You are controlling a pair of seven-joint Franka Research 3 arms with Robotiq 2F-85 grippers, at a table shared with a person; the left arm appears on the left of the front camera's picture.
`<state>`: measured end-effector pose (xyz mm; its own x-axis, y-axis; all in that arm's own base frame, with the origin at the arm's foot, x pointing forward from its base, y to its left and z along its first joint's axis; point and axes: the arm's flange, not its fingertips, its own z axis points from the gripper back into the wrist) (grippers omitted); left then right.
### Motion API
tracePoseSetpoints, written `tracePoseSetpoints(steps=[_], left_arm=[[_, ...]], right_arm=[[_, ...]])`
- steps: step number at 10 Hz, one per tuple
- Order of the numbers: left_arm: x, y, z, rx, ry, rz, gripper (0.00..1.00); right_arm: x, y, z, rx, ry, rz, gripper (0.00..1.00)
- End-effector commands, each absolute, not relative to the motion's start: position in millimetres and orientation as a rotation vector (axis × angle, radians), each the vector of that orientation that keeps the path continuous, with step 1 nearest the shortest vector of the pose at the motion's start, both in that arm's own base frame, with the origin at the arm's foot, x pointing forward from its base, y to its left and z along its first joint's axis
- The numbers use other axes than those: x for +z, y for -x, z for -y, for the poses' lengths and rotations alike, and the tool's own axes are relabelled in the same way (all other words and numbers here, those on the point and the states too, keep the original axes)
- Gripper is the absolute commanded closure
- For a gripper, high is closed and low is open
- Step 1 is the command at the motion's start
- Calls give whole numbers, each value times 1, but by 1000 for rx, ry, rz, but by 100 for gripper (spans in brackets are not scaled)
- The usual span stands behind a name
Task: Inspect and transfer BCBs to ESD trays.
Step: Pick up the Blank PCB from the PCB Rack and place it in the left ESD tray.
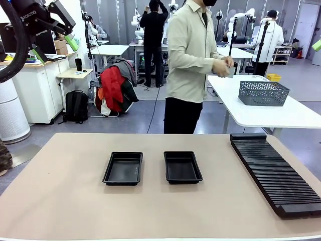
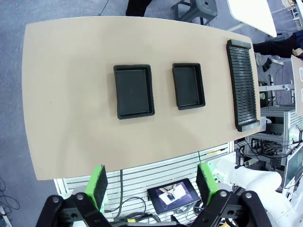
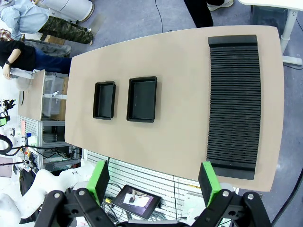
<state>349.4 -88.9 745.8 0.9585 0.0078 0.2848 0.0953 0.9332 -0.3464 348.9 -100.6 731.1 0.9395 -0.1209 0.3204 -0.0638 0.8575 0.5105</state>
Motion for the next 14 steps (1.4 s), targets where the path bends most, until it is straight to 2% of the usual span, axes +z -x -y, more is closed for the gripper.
tracePoseSetpoints(steps=[1, 14], left_arm=[[746, -349, 89, -46, 366, 286, 0], [746, -349, 89, -46, 366, 286, 0]], right_arm=[[731, -349, 101, -31, -542, 352, 0], [731, -349, 101, -31, -542, 352, 0]])
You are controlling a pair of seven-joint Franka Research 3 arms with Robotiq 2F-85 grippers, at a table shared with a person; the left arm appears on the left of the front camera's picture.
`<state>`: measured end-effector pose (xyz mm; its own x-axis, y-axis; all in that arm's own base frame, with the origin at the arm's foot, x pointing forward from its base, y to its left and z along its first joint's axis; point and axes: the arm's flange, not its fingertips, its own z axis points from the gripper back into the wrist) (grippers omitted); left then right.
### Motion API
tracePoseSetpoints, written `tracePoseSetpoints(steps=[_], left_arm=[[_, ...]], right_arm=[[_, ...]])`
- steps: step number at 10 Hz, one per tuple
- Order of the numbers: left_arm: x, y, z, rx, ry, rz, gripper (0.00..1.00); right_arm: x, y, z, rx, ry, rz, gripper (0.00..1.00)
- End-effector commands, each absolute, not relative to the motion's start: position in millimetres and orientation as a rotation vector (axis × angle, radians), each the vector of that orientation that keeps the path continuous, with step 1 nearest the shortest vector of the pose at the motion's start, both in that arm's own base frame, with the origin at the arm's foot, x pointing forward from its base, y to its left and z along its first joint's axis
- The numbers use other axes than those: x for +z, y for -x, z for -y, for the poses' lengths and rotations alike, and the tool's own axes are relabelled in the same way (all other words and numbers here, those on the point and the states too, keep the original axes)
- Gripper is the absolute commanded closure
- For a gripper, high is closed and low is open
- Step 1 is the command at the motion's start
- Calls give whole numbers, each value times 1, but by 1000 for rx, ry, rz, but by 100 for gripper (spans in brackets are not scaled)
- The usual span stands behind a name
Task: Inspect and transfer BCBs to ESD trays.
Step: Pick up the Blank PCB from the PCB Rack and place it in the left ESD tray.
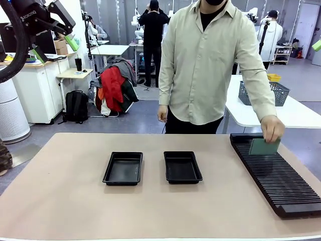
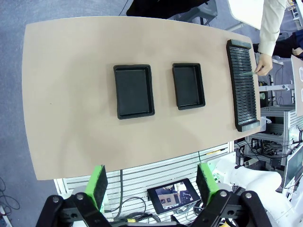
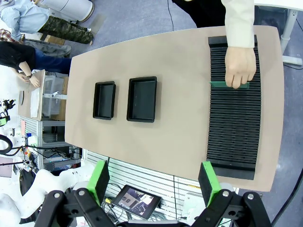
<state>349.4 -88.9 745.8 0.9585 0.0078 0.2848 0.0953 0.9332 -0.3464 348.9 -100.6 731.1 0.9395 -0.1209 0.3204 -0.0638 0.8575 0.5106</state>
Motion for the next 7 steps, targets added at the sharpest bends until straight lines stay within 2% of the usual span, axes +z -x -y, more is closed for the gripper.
tracePoseSetpoints(steps=[1, 7], left_arm=[[746, -349, 89, -46, 366, 286, 0], [746, -349, 89, -46, 366, 286, 0]], right_arm=[[731, -349, 101, -31, -542, 352, 0], [731, -349, 101, -31, -542, 352, 0]])
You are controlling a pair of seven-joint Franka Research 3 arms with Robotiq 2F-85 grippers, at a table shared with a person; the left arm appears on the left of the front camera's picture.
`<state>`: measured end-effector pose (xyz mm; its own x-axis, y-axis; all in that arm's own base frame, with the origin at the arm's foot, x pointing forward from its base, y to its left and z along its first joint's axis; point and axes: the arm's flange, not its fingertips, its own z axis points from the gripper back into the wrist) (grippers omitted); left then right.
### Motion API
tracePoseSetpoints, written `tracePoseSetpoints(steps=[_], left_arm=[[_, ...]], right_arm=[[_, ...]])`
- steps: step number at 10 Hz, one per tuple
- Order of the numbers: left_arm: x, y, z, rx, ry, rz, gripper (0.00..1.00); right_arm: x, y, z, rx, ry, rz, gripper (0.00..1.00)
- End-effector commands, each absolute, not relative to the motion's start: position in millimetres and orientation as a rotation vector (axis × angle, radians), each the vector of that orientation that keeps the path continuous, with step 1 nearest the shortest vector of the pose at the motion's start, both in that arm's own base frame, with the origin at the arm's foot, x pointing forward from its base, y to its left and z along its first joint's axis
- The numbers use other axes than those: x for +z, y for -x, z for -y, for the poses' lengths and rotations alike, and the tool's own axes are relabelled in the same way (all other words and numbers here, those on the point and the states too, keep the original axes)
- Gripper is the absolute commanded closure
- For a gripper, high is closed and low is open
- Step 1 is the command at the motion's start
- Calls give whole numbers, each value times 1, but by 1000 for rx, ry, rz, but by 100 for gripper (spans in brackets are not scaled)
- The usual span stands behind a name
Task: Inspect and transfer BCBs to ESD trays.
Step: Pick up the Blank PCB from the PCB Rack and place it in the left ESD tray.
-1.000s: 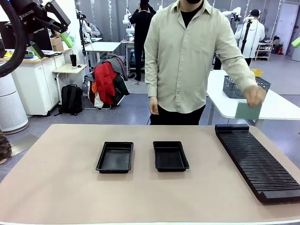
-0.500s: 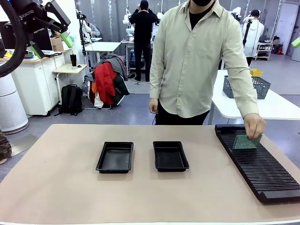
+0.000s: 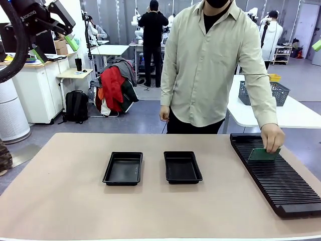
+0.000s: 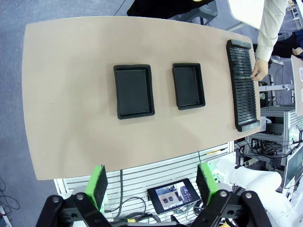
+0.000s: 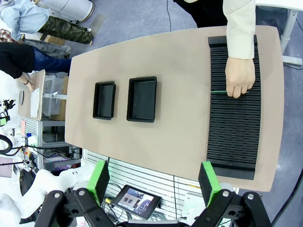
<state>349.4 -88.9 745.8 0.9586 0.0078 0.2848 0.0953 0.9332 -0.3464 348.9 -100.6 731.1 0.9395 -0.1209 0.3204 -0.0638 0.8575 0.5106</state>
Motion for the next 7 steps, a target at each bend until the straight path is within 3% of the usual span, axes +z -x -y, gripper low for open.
tracePoseSetpoints(steps=[1, 7], left_arm=[[746, -349, 89, -46, 366, 286, 0], [746, -349, 89, -46, 366, 286, 0]], right_arm=[[731, -349, 101, -31, -542, 352, 0], [731, -349, 101, -31, -542, 352, 0]])
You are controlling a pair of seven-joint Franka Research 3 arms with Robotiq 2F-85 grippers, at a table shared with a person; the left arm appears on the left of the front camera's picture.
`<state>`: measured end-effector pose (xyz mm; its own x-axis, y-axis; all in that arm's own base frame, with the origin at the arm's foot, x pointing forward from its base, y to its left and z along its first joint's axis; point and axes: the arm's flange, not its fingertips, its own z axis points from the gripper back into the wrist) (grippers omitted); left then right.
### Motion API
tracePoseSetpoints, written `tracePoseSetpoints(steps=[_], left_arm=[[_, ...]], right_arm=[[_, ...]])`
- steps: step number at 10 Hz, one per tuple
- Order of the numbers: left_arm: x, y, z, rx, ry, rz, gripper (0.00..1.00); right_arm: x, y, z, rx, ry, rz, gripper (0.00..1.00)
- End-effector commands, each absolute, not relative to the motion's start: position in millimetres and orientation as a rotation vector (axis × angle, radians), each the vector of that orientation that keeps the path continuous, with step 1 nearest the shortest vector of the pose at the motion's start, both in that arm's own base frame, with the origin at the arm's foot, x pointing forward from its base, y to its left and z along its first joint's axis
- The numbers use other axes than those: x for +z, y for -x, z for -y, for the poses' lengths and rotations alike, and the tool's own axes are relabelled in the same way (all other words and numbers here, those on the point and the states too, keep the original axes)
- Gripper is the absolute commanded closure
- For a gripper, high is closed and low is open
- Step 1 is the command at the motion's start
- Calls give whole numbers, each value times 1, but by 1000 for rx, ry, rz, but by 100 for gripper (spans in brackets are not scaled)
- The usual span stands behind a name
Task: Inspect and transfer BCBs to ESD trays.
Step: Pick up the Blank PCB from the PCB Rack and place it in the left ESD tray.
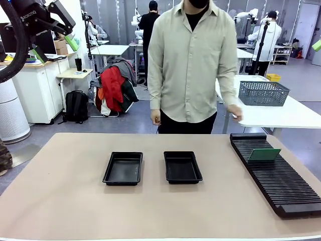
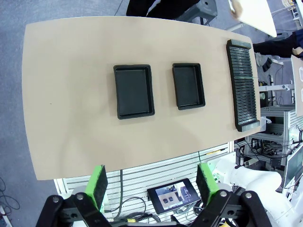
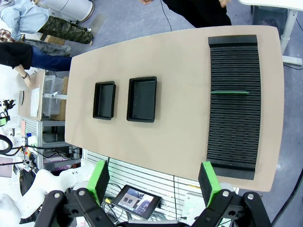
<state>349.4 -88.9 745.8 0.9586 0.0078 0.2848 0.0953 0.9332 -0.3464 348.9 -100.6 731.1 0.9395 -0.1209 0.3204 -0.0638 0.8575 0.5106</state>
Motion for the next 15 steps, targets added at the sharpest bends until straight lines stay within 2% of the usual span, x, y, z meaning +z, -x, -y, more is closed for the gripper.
tracePoseSetpoints(steps=[1, 10, 13, 15], left_arm=[[746, -349, 89, -46, 366, 286, 0], [746, -349, 89, -46, 366, 286, 0], [746, -349, 89, -46, 366, 286, 0], [746, -349, 89, -46, 366, 286, 0]], right_arm=[[731, -349, 101, -31, -542, 352, 0], [731, -349, 101, -31, -542, 353, 0], [720, -359, 96, 118, -411, 425, 0], [704, -373, 89, 287, -280, 417, 0]])
